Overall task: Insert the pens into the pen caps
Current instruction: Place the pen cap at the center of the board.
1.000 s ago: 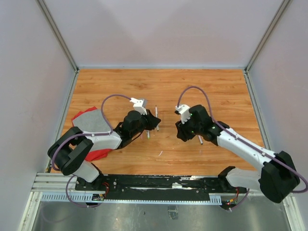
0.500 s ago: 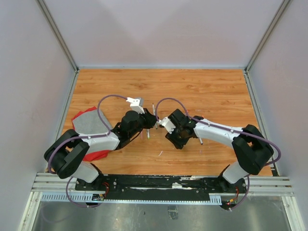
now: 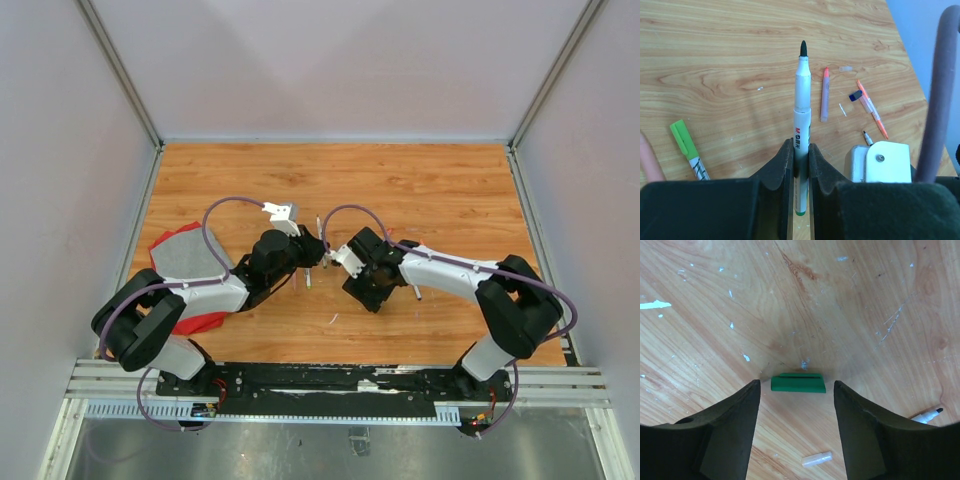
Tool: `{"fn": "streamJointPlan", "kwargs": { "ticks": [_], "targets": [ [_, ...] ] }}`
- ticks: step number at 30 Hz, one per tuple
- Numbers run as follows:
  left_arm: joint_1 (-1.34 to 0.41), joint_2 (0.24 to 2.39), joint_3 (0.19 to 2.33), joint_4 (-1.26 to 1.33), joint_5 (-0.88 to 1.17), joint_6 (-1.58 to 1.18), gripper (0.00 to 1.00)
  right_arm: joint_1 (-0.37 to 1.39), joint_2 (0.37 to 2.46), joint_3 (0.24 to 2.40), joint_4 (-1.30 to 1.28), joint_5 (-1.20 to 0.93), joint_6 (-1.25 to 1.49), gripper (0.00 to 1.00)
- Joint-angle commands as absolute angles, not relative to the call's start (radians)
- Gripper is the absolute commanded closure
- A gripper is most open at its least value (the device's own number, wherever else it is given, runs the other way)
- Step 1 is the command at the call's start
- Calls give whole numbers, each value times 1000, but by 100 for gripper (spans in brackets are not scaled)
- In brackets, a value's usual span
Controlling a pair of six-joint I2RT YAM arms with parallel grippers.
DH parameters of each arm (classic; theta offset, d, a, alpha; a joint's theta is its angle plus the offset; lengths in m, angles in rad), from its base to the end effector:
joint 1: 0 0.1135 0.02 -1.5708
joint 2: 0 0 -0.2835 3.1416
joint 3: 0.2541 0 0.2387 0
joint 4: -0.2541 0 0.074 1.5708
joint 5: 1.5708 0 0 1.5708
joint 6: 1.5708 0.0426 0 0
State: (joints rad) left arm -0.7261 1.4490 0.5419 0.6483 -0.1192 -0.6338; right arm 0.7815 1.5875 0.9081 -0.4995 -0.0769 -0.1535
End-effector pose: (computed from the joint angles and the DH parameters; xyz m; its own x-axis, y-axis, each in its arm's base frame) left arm 0.2184 -0.1871 0.2201 -0.4937 -0.3480 -0.7970 0.3486 0.7604 -0.5480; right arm 0.2012 0.2042 0.1908 -0.5378 -0.7483 -0.3883 -0.8149 0.5795 0.0118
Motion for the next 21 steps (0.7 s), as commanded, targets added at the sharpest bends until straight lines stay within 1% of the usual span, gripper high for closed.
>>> {"fn": "streamJointPlan", "kwargs": {
  "ticks": [1, 3, 5, 10, 13, 19, 21],
  "targets": [
    [-716, 1433, 534, 667, -126, -633, 100, 797, 1521, 920, -474, -83, -124, 35],
    [-716, 1434, 534, 667, -126, -634, 99, 797, 1486, 905, -431, -96, -94, 28],
    [-716, 1433, 534, 667, -126, -632, 100, 797, 1447, 887, -389, -96, -61, 24],
    [-716, 1434, 537, 665, -126, -629, 99, 796, 1354, 823, -263, -43, 90, 19],
    [-716, 1434, 536, 664, -124, -628, 99, 797, 1348, 832, -267, 38, 198, 16],
    [-716, 1437, 538, 661, -126, -626, 99, 796, 1314, 845, -326, 278, 389, 13],
    [-716, 1437, 540, 661, -125, -624, 99, 796, 1290, 844, -344, 337, 453, 6]
  ]
}}
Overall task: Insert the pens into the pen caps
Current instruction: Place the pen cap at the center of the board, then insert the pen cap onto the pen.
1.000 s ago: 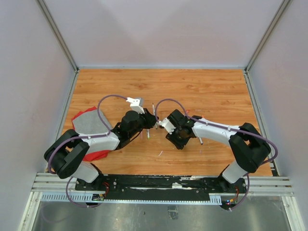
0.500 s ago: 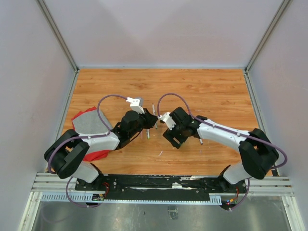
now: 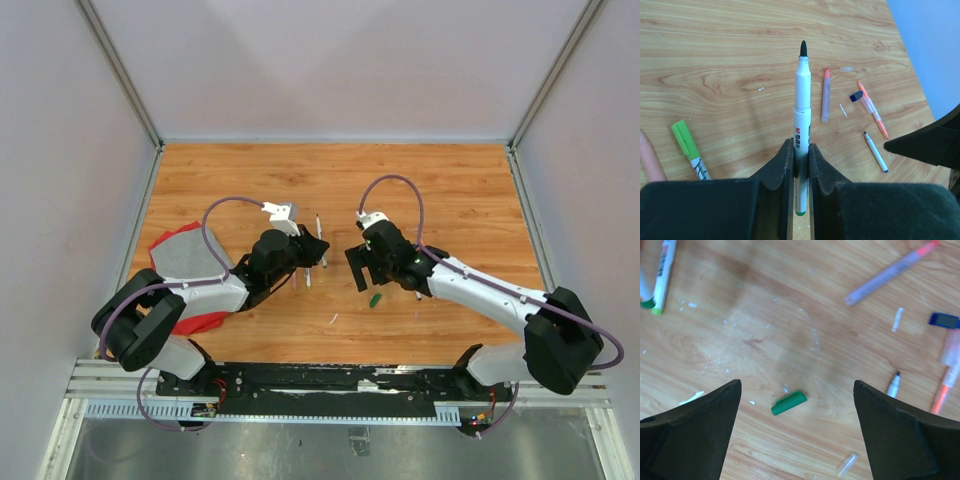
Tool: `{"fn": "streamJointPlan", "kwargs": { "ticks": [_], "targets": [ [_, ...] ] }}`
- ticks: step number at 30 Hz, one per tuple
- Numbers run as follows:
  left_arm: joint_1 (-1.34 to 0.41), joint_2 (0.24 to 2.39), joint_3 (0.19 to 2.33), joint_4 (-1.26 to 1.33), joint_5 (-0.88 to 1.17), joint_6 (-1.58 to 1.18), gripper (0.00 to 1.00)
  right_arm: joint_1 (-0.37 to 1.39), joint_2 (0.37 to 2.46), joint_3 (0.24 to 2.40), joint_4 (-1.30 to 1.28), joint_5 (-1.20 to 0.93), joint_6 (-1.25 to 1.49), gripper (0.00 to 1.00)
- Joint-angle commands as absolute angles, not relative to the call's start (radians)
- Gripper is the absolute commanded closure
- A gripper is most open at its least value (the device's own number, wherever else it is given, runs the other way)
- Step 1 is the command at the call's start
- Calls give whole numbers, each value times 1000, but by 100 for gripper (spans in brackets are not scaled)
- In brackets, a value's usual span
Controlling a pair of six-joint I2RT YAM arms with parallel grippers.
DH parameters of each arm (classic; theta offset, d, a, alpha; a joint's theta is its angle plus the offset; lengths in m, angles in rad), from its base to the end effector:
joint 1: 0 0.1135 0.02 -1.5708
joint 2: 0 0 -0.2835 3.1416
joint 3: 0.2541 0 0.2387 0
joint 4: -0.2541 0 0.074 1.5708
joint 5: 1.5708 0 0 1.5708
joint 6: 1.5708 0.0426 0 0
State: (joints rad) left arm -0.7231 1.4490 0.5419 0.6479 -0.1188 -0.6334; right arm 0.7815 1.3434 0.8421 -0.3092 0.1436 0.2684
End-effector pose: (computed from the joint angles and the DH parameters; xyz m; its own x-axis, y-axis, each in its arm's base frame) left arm 0.2189 -0.1865 0.2201 -0.4930 -0.3488 -0.7971 0.3466 0.7615 -0.5476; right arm 0.1942 0.1841 0.2471 -0.6623 -0.2874 -0.6920 -0.4682 0.8797 0.0828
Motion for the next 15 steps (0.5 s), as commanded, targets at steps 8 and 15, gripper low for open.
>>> {"fn": "streamJointPlan", "kwargs": {
  "ticks": [8, 15],
  "targets": [
    [-716, 1443, 542, 660, -121, -624, 100, 754, 1178, 793, -351, 414, 604, 2],
    [-716, 1446, 543, 660, -118, -624, 100, 690, 1118, 751, -324, 342, 616, 2]
  ]
}}
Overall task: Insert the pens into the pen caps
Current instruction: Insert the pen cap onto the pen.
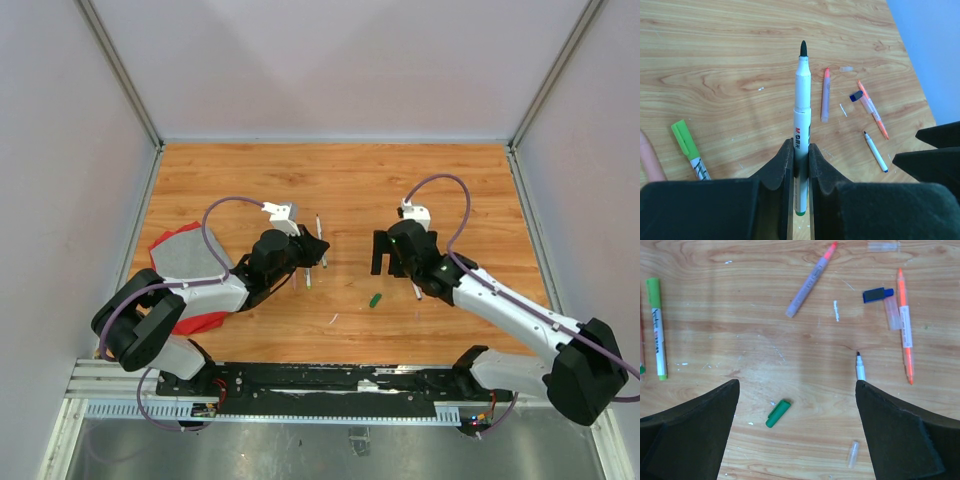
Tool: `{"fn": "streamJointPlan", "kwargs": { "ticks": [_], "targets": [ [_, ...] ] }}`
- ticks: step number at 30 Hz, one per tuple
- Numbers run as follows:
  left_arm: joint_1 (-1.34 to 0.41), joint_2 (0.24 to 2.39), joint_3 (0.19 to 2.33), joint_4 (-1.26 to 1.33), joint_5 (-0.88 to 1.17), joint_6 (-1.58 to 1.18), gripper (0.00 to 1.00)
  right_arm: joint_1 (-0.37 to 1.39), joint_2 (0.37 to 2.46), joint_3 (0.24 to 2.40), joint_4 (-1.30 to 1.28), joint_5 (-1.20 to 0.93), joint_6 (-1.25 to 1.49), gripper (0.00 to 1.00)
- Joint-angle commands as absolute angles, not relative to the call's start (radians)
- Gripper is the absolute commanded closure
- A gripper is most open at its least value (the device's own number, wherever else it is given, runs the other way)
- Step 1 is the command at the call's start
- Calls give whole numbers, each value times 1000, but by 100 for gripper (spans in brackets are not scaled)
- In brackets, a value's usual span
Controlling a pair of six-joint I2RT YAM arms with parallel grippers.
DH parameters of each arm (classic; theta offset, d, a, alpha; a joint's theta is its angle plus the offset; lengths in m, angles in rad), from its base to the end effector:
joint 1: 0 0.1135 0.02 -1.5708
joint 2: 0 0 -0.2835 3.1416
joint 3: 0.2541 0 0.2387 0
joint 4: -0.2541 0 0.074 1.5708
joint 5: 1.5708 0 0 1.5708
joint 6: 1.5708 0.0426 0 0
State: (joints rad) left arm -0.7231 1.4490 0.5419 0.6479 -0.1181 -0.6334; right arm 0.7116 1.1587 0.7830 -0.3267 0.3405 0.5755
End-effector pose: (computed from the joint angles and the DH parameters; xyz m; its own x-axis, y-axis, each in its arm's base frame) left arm 0.2189 -0.1865 0.2201 -0.4933 -0.3486 -0.7970 0.3471 0.7612 -0.5478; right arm 0.1839 0.1398 0.2706 -0.6404 0.1252 -0.7578 -0.0882 0.9681 0.2344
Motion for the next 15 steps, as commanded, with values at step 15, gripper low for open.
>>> {"fn": "streamJointPlan", "kwargs": {
  "ticks": [15],
  "targets": [
    [-716, 1451, 545, 663, -111, -626, 100, 684, 1068, 751, -369, 405, 600, 2]
  ]
}}
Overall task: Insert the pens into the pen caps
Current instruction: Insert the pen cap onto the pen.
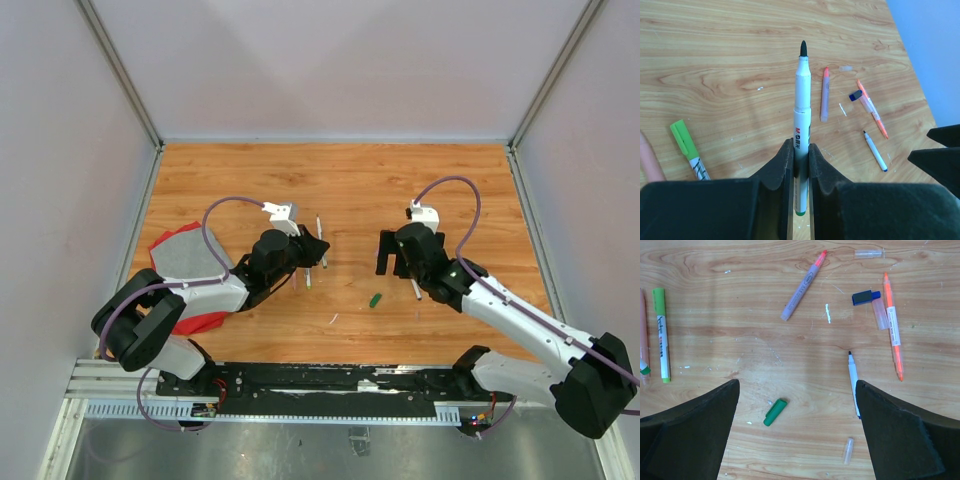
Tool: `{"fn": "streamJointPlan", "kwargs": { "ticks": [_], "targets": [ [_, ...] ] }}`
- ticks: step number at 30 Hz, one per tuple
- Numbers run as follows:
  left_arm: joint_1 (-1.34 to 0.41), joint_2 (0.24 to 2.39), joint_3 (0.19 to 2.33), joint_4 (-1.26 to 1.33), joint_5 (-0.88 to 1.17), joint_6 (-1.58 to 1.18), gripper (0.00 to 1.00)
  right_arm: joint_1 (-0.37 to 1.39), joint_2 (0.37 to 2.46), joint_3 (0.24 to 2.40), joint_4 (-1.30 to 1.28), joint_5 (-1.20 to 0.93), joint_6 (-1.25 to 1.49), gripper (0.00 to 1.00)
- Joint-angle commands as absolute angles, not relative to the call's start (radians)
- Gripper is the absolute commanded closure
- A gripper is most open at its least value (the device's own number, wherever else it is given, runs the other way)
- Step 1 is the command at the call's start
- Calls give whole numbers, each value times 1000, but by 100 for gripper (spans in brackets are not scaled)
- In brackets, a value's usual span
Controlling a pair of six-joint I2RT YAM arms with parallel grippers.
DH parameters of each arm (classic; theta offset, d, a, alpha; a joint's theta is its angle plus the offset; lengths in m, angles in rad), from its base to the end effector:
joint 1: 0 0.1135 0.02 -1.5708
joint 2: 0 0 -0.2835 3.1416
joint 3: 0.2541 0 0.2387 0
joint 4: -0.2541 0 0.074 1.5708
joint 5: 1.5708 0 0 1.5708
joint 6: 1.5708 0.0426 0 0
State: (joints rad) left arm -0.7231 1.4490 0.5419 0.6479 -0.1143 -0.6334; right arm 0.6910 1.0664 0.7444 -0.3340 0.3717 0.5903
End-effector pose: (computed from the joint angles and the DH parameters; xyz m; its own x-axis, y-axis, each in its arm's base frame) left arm 0.2188 -0.1867 0.2201 -0.4951 -0.3473 -0.7964 0.3495 0.7596 -0.5486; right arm 0.1726 0.1227 0.2762 -0.5975 0.1788 -0.7816 -0.0474 0.9652 0.2570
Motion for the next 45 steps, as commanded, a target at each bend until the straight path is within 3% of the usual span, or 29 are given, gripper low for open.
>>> {"fn": "streamJointPlan", "kwargs": {
  "ticks": [1, 14, 25, 32, 37, 42, 45],
  "targets": [
    [-716, 1454, 547, 664, -110, -626, 99, 684, 1070, 754, -369, 402, 600, 2],
    [-716, 1467, 548, 679, -83, -616, 100, 684, 1093, 754, -400, 282, 728, 1],
    [-716, 1479, 554, 681, -65, -607, 100, 777, 1241, 836, -689, 362, 1216, 0],
    [-716, 1483, 556, 681, -64, -607, 99, 796, 1401, 892, -700, 265, 1257, 14],
    [-716, 1480, 554, 681, -67, -607, 99, 799, 1496, 916, -692, 224, 1290, 37],
    [-716, 1476, 553, 680, -71, -606, 99, 800, 1548, 942, -685, 234, 1301, 42],
    [-716, 1473, 553, 680, -71, -606, 99, 799, 1563, 950, -684, 241, 1310, 51]
  ]
}}
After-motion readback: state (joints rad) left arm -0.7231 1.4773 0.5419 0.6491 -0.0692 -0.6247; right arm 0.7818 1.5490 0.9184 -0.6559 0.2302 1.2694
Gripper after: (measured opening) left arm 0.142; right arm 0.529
